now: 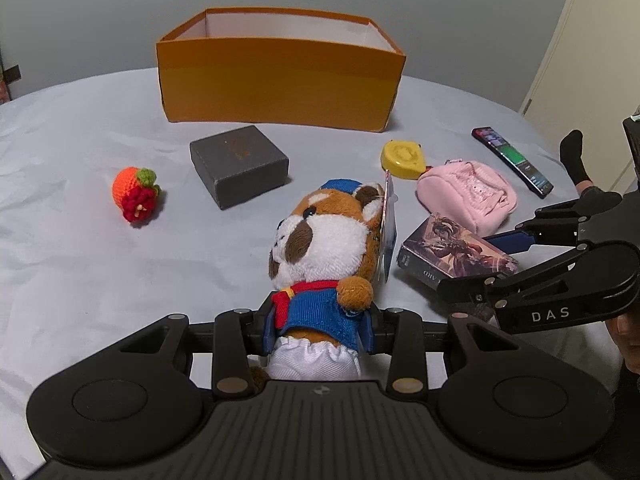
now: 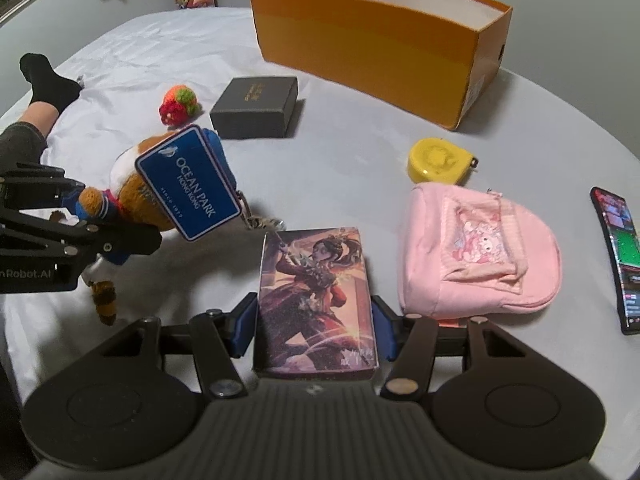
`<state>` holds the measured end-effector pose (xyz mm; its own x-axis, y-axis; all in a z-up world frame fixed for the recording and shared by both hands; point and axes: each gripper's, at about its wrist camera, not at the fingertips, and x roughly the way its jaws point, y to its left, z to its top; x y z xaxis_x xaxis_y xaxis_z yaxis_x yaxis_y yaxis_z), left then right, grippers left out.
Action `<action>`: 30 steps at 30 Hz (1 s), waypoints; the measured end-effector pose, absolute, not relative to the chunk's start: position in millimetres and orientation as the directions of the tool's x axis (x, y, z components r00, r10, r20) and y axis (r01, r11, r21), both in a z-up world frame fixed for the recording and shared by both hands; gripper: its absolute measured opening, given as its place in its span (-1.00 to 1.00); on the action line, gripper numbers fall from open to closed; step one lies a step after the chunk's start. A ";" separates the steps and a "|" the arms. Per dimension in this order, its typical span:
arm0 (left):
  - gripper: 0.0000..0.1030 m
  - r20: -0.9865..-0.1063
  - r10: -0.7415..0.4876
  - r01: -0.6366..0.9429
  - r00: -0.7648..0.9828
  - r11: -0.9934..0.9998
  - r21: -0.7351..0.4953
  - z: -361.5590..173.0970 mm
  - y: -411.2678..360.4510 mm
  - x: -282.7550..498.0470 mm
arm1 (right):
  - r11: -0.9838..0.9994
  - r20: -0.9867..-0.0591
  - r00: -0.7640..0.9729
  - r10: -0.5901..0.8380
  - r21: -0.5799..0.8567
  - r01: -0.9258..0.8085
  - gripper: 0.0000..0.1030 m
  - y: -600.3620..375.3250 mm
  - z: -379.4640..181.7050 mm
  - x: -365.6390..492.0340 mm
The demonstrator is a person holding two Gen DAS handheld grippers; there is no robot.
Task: Organize objects
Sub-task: 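Carry the raccoon plush with the left tool while the right tool carries the card box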
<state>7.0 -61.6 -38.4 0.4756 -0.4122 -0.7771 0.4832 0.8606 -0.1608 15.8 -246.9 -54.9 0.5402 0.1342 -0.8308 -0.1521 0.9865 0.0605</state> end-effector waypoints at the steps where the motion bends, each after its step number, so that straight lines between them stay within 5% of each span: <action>1: -0.16 -0.775 -0.412 0.483 0.479 0.861 -0.159 -36.5 -61.9 5.5 | 0.986 -0.829 0.543 0.135 0.061 -0.152 0.16 -247.2 -53.1 14.6; 30: -0.17 -0.683 -0.471 0.517 0.559 0.841 -0.156 20.7 -77.6 51.9 | 0.988 -0.772 0.619 0.144 0.077 -0.134 0.16 -273.4 4.3 34.6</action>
<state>51.9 -77.6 20.7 0.5592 -0.4705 -0.6825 0.5174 0.8414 -0.1561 34.6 -273.4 4.3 0.6191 0.1438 -0.7721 -0.1340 0.9880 0.0766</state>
